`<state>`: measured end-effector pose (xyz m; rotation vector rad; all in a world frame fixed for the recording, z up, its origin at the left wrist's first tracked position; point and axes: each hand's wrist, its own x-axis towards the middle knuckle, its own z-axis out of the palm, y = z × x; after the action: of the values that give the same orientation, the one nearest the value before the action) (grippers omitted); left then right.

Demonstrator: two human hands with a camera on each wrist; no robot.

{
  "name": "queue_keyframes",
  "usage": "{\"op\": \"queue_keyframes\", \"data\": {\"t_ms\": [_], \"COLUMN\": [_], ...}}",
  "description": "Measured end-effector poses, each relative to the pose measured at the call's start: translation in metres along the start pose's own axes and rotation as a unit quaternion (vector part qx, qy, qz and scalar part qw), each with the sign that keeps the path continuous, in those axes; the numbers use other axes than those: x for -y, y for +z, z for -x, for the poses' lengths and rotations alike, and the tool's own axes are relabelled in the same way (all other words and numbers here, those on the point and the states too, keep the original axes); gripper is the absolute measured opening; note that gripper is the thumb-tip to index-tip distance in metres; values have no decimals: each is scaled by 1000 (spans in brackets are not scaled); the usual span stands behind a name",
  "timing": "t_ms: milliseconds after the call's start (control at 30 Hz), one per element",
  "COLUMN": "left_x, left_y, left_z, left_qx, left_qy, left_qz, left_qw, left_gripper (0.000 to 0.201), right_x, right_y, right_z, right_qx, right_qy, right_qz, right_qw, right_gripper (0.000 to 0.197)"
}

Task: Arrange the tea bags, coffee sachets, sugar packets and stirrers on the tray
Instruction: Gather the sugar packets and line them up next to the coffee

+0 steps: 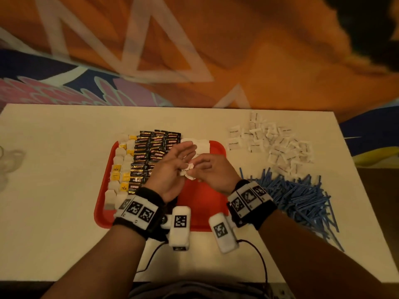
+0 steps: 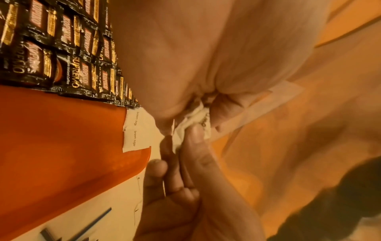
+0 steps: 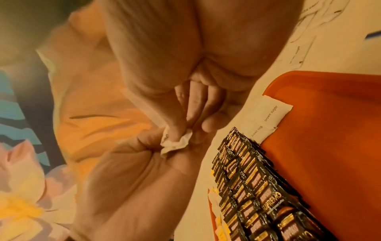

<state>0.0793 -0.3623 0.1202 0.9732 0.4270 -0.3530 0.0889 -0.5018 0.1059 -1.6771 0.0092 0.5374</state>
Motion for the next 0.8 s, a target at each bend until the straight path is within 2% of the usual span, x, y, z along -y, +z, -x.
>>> {"op": "queue_keyframes", "data": {"t_ms": [67, 133, 233, 367, 633, 800], "left_x": [4, 11, 23, 27, 28, 23], "left_y": [7, 10, 11, 12, 15, 12], "left_z": [6, 14, 23, 30, 41, 43], "left_qx": [4, 0, -13, -40, -35, -51], "left_qy": [-4, 1, 33, 66, 78, 59], "left_qz": [1, -43, -144, -188, -136, -154], "left_qw": [1000, 999, 989, 979, 987, 985], "left_gripper": [44, 33, 30, 26, 31, 29], "right_x": [2, 3, 4, 4, 8, 6], "right_y": [-8, -17, -27, -33, -33, -25], "right_z": [9, 15, 23, 34, 43, 42], "right_qx": [-27, -49, -63, -73, -99, -117], "right_qy": [-1, 1, -2, -20, -12, 13], "right_qz": [-4, -5, 21, 45, -27, -37], "right_qw": [1000, 999, 998, 996, 995, 992], "right_gripper": [15, 14, 14, 14, 11, 7]}}
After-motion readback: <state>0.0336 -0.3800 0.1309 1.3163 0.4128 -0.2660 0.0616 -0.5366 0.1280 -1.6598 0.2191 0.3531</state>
